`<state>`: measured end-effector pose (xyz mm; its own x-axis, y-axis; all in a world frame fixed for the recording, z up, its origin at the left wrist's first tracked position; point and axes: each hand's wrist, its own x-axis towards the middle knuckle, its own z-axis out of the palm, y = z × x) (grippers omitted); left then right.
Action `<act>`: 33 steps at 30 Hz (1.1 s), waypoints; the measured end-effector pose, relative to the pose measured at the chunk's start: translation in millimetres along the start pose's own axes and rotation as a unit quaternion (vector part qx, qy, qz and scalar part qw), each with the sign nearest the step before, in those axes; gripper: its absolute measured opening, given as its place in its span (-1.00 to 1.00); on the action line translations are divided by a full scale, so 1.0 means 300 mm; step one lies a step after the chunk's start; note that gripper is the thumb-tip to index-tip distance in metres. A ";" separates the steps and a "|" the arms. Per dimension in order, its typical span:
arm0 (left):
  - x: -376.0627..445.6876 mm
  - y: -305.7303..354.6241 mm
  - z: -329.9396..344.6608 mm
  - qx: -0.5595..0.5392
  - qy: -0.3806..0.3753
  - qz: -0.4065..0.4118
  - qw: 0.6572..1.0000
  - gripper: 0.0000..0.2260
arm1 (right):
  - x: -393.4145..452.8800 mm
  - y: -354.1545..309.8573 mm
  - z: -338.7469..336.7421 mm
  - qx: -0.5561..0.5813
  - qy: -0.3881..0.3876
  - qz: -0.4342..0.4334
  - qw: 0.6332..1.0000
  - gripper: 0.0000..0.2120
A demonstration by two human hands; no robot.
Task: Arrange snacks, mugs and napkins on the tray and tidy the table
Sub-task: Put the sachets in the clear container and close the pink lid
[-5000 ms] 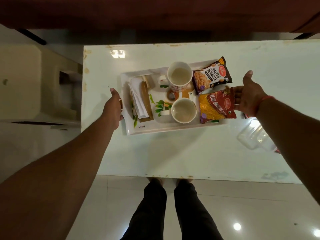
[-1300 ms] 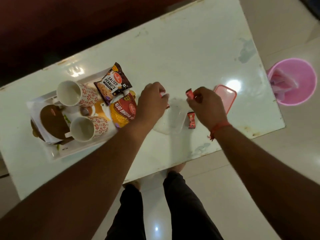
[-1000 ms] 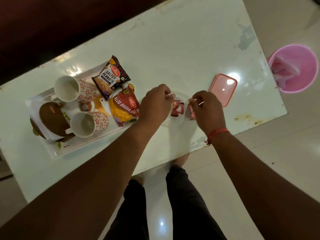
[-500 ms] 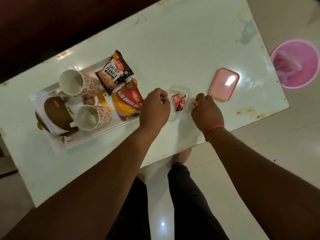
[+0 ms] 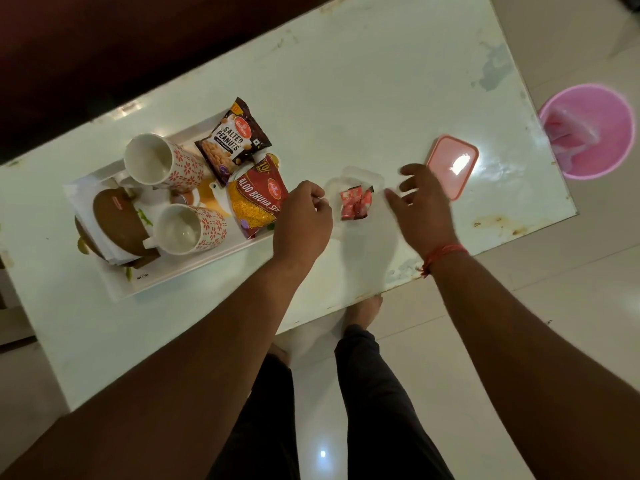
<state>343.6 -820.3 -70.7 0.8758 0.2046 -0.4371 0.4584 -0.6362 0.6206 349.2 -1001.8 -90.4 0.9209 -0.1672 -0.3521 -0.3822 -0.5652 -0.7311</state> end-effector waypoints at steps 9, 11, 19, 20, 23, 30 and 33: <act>-0.030 -0.015 0.017 -0.012 0.007 0.012 1.000 -0.88 | 0.103 0.201 -0.115 -0.434 0.010 -0.026 0.900 -0.60; -0.039 -0.012 0.028 -0.021 0.008 0.011 1.000 -0.89 | 0.099 0.205 -0.101 -0.440 0.004 -0.048 0.897 -0.72; -0.026 -0.006 0.023 -0.034 0.005 0.025 0.999 -0.90 | 0.048 0.197 -0.068 -0.397 0.050 -0.101 0.911 -0.80; -0.021 -0.007 0.019 -0.036 0.004 0.025 0.999 -0.90 | 0.054 0.191 -0.069 -0.382 0.062 -0.089 0.918 -0.73; -0.009 -0.008 0.015 -0.045 -0.001 0.015 0.999 -0.92 | 0.111 0.189 -0.078 -0.345 0.069 -0.025 0.936 -0.39; -0.027 -0.026 0.036 -0.077 -0.007 -0.011 0.997 -0.90 | 0.237 0.158 -0.126 -0.364 -0.027 0.019 0.931 -0.06; -0.041 -0.027 0.043 -0.103 -0.010 -0.035 0.994 -0.90 | 0.218 0.153 -0.143 -0.299 0.002 0.022 0.954 -0.33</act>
<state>327.1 -827.3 -78.9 0.8385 0.2268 -0.4955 0.5410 -0.4553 0.7071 395.1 -1073.3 -121.9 0.9056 -0.2046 -0.3716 -0.3103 -0.9168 -0.2514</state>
